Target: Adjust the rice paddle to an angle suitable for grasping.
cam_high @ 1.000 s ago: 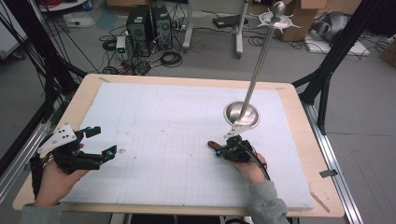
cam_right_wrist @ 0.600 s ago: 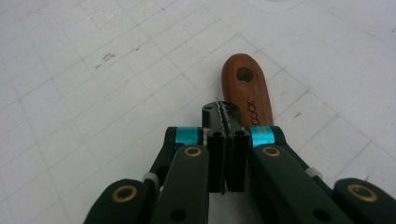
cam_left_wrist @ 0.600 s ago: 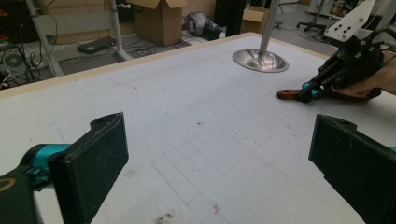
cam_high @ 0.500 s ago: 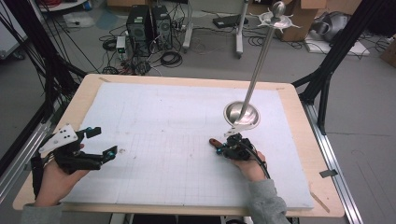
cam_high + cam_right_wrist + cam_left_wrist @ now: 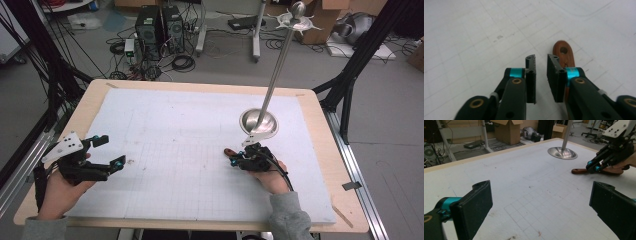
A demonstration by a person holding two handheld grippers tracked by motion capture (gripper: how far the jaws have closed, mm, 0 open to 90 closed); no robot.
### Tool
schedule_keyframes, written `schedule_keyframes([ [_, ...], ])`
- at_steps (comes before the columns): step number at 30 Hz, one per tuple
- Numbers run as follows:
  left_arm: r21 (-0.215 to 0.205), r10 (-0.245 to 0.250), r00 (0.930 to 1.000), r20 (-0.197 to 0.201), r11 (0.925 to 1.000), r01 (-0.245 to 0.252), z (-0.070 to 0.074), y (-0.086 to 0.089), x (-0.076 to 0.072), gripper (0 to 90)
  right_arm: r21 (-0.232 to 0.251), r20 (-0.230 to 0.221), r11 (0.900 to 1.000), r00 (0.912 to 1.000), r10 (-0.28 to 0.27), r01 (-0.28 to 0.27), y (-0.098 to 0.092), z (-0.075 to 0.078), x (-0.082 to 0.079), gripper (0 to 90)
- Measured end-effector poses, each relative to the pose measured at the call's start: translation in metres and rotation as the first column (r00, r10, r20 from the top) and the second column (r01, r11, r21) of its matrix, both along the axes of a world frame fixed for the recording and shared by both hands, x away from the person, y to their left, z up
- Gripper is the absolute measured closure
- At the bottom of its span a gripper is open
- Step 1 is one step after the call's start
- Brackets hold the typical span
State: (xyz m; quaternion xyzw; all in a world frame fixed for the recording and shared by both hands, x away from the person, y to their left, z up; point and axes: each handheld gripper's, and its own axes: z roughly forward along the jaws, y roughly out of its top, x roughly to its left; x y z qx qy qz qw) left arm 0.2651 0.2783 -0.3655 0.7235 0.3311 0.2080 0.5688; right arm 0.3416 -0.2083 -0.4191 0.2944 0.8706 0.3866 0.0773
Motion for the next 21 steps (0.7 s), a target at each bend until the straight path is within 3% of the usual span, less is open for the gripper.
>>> schedule_keyframes([
  [2,0.0,0.0,1.0,-0.003,1.0,0.0,0.0,0.0,0.0,5.1,0.042,0.017,0.999,0.9998,0.01,-0.011,-0.007,0.009,-0.002,70.6],
  [8,-0.001,-0.013,0.9999,-0.007,0.9999,0.013,-0.001,-0.003,0.001,5.1,0.065,0.017,0.997,0.9993,0.032,-0.033,-0.021,0.016,-0.002,55.5],
  [10,-0.003,-0.017,0.9998,-0.006,0.9999,0.017,-0.001,-0.004,0.001,5.1,0.065,0.019,0.997,0.9993,0.032,-0.033,-0.028,0.019,-0.003,46.7],
  [15,0.002,-0.019,0.9997,-0.013,0.9998,0.019,-0.002,-0.005,0.003,5.2,0.053,0.04,0.998,0.9983,0.041,-0.044,-0.035,0.021,-0.005,37.4],
  [20,0.003,-0.027,0.9995,-0.017,0.9996,0.027,-0.002,-0.006,0.005,5.2,0.018,0.059,0.999,0.9972,0.047,-0.048,-0.043,0.022,-0.008,19.8],
  [21,0.003,-0.027,0.9995,-0.017,0.9996,0.027,-0.002,-0.006,0.005,5.2,0.018,0.059,0.999,0.9972,0.047,-0.048,-0.043,0.022,-0.008,19.8],
])
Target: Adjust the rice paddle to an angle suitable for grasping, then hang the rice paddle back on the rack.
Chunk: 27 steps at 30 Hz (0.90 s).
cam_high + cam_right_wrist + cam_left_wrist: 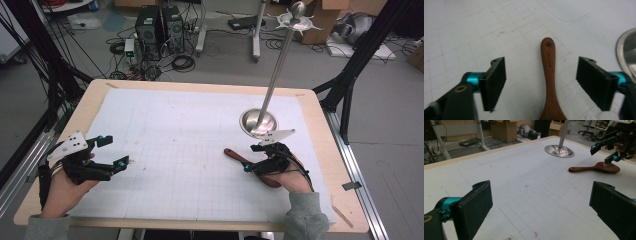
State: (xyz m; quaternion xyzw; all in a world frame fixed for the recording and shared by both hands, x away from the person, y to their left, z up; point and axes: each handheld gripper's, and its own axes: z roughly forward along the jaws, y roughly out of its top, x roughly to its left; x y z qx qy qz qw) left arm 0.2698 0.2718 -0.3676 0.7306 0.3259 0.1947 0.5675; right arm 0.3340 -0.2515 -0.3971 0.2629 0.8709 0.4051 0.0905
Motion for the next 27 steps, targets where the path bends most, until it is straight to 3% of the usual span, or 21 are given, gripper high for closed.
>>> schedule_keyframes([
  [2,0.001,-0.002,1.0,0.0,1.0,0.002,0.0,0.0,0.0,5.2,0.006,-0.005,1.0,1.0,-0.004,0.004,-0.005,0.001,0.0,14.6],
  [8,0.002,-0.001,1.0,-0.001,1.0,0.001,0.0,0.0,0.0,5.2,0.02,-0.014,1.0,0.9998,-0.016,0.017,-0.013,0.002,-0.001,14.6],
  [17,0.003,0.001,1.0,0.002,1.0,-0.001,0.001,0.001,-0.003,5.1,-0.009,-0.036,1.0,0.9993,-0.012,0.012,-0.012,-0.001,0.003,14.6],
  [22,0.005,0.0,1.0,-0.002,1.0,0.0,0.0,0.001,-0.004,5.1,-0.048,-0.07,0.999,0.9973,-0.02,0.017,-0.01,-0.005,0.005,14.6],
  [27,0.001,0.0,1.0,-0.001,1.0,0.0,0.0,0.001,-0.005,5.2,-0.051,-0.073,0.999,0.9972,-0.016,0.012,-0.009,-0.007,0.006,14.4],
])
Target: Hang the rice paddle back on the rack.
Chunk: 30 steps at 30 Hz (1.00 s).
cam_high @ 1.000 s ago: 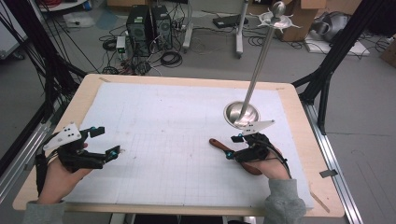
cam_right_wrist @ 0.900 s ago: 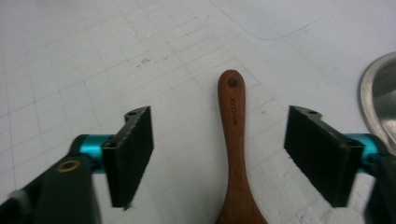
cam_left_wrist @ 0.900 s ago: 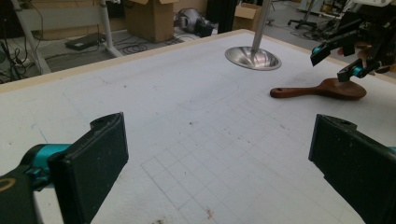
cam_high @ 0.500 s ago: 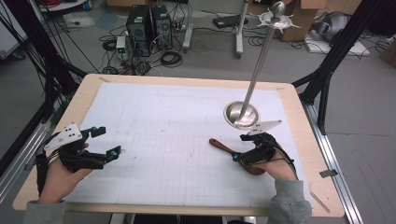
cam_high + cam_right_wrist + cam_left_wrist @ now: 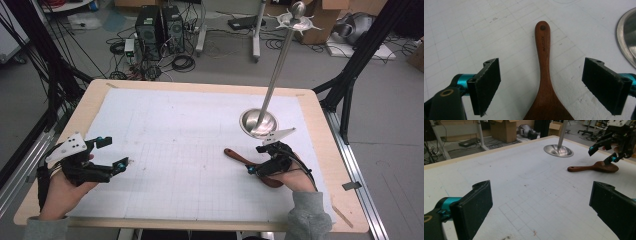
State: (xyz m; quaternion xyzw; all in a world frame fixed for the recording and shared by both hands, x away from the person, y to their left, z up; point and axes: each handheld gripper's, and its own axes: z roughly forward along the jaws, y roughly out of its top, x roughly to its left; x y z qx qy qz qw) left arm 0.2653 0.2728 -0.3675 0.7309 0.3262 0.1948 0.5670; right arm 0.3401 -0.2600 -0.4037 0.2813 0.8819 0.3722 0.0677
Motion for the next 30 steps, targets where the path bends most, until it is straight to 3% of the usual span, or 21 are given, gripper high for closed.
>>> schedule_keyframes([
  [5,0.003,0.006,1.0,-0.005,1.0,-0.006,-0.001,0.003,-0.001,5.1,-0.009,-0.005,1.0,0.9999,-0.008,0.008,0.002,-0.003,0.003,13.6],
  [8,-0.029,-0.014,0.9998,-0.017,0.9995,0.013,0.0,0.003,-0.002,5.2,-0.037,-0.016,0.999,0.9998,-0.007,0.007,0.006,-0.005,0.005,13.6],
  [12,-0.046,-0.021,0.9998,0.001,0.9987,0.021,0.004,0.001,-0.006,5.1,-0.066,-0.033,0.998,0.9994,-0.007,0.005,0.012,-0.006,0.006,14.0],
  [20,-0.026,-0.012,0.9999,-0.006,0.9996,0.012,0.002,0.003,-0.007,5.2,-0.089,-0.039,0.996,0.9992,0.01,-0.013,0.018,-0.007,0.007,15.9],
  [30,-0.021,-0.008,0.9999,-0.013,0.9998,0.008,0.0,0.004,-0.007,5.2,-0.145,-0.075,0.989,0.9972,-0.004,-0.007,0.016,-0.011,0.01,32.5],
])
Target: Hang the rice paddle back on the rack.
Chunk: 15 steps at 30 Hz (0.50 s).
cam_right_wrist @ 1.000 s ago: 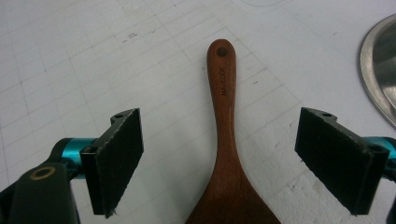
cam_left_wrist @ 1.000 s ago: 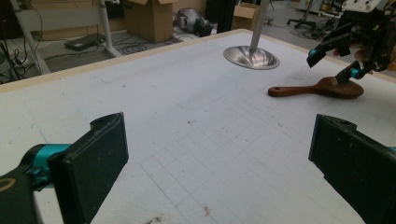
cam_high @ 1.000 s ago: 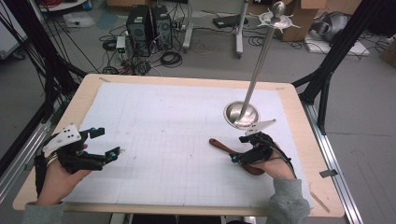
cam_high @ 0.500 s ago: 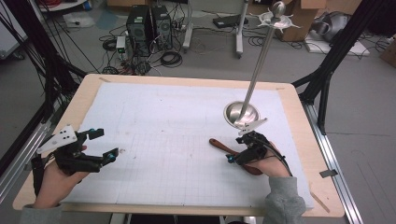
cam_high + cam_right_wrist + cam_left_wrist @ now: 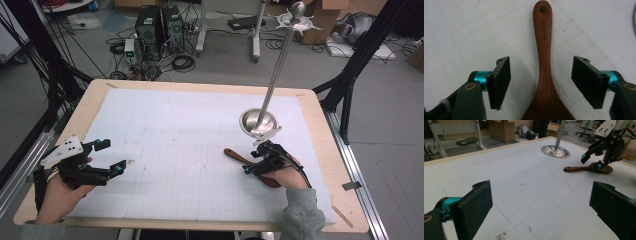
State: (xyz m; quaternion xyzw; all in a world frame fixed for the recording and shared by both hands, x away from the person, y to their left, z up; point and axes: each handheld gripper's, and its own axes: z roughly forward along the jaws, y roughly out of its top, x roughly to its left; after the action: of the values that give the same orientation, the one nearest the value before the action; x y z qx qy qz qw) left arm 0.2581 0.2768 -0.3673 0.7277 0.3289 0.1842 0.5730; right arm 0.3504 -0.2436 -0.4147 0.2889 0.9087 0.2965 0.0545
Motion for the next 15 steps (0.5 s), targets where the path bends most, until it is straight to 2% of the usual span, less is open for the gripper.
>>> schedule_keyframes([
  [3,-0.001,0.012,0.9999,-0.002,0.9999,-0.012,-0.0006,0.0028,0.0,5.2,-0.006,-0.009,1.0,1.0,0.003,-0.003,0.0003,-0.001,0.0011,38.8],
  [8,0.003,0.012,0.9999,-0.003,0.9999,-0.012,-0.0007,0.0032,-0.0016,5.2,-0.027,-0.013,1.0,0.9998,0.012,-0.012,0.0029,-0.003,0.002,43.2],
  [15,0.003,0.017,0.9999,0.001,0.9998,-0.017,-0.0009,0.0045,-0.002,5.1,-0.038,-0.009,0.999,1.0,-0.004,0.003,0.0028,-0.0029,0.0024,48.5],
])
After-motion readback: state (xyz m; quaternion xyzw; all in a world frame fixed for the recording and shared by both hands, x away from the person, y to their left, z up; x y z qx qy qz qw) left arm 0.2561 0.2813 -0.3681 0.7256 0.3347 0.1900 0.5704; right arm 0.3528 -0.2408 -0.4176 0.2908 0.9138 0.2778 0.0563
